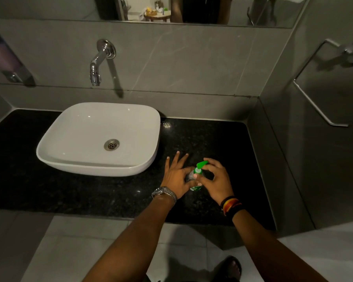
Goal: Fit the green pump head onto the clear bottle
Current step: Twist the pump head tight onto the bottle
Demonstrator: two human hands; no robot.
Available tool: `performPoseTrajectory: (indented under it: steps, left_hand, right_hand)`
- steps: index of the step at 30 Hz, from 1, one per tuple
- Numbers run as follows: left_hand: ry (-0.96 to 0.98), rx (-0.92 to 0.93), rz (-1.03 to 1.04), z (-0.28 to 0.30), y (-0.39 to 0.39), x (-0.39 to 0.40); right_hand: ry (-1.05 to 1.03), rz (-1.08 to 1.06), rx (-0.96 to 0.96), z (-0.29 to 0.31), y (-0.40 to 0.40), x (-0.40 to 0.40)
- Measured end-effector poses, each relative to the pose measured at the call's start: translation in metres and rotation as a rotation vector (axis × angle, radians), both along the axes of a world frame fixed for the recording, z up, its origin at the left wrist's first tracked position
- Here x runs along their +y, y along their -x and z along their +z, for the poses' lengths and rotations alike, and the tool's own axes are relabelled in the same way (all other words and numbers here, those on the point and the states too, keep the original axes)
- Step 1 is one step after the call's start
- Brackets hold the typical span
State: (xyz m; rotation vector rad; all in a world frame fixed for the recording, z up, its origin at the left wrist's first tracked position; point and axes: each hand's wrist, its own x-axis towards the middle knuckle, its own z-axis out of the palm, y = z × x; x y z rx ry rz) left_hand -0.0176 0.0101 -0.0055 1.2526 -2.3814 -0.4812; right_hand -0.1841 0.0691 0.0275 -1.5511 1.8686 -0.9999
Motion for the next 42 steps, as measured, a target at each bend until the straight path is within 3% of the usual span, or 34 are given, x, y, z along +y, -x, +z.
performPoseTrajectory:
  steps: [4,10,16,20,26,30,37,42]
  left_hand:
    - [-0.001,0.013,0.001,-0.001,0.000,0.000]
    - [0.005,0.007,0.005,0.000,-0.001,0.000]
    - [0.004,-0.020,0.012,0.003,0.001,-0.002]
    - [0.008,-0.033,0.001,-0.001,0.002,0.000]
    - [0.005,-0.029,0.000,0.001,0.000,-0.002]
    - [0.014,-0.012,-0.007,0.000,0.001,-0.001]
    - [0.069,-0.017,0.021,0.006,0.003,-0.001]
    - [0.094,-0.020,0.047,0.006,0.006,0.003]
  right_hand:
    - [-0.031,-0.090,0.029,0.002,-0.003,-0.009]
    - [-0.025,0.013,-0.024,0.005,0.001,-0.003]
    - [0.030,-0.096,0.464,0.011,-0.012,-0.002]
    - [0.010,0.011,0.233,0.004,-0.006,0.004]
    - [-0.035,-0.083,0.315,0.009,-0.005,-0.007]
    - [-0.043,0.015,0.112,0.007,-0.001,-0.003]
    - [0.006,-0.028,0.420,0.012,-0.007,-0.007]
    - [-0.062,-0.133,0.426,0.016,-0.020,-0.001]
